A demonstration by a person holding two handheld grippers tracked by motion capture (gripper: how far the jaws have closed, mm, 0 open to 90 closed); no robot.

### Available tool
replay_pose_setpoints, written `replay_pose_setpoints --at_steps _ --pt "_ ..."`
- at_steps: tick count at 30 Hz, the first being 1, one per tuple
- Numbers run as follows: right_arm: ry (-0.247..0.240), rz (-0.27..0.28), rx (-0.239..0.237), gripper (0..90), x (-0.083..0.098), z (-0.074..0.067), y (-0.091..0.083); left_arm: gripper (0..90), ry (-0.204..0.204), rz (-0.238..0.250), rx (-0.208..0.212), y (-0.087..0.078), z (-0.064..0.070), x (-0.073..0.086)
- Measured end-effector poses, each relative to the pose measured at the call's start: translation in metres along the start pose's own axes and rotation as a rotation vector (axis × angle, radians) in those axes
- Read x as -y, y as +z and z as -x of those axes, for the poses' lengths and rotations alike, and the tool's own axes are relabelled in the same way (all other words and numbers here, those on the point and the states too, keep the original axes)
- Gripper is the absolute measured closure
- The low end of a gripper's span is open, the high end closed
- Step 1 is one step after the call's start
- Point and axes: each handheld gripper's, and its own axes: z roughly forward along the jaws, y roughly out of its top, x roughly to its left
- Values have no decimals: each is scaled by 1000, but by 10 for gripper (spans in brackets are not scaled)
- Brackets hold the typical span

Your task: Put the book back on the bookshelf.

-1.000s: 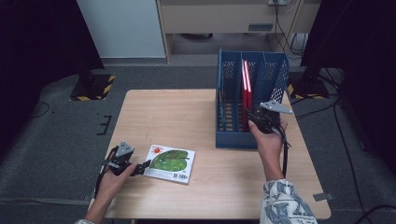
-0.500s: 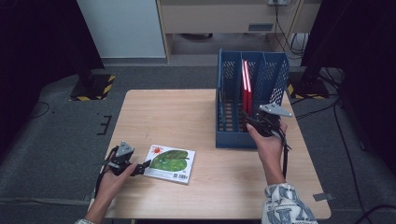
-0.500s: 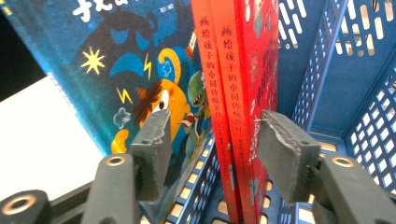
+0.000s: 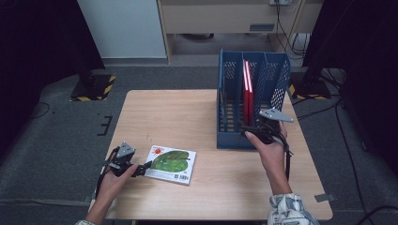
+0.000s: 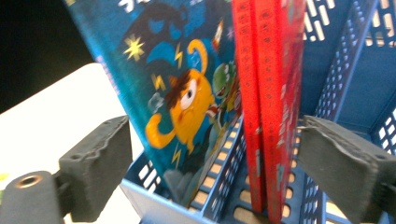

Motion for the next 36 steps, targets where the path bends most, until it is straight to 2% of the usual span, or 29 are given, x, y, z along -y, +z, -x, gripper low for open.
replay_pose_setpoints --at_steps 3,11,16,22,30,31,33,36 --pt "-6 8 -24 92 4 -6 -7 58 4 3 0 0 -1 0" --pt "-32 -33 -70 86 25 -26 -21 58 3 6 0 0 -1 -1" --pt "-27 -18 -74 94 40 -37 -27 58 -2 -1 2 0 -1 0" --pt "-47 -27 -96 101 55 -55 -30 59 -12 8 1 -3 -3 1" --pt "-110 -61 -127 89 71 -86 -28 87 -19 -1 6 -4 -2 4" --pt "-123 -70 -133 89 75 -93 -26 87 -21 -2 7 -4 -1 4" --pt "-126 -70 -138 91 77 -97 -25 87 -23 -9 12 -4 -1 5" --pt "-172 -107 -177 96 85 -114 -18 94 -20 -16 16 -3 0 5"
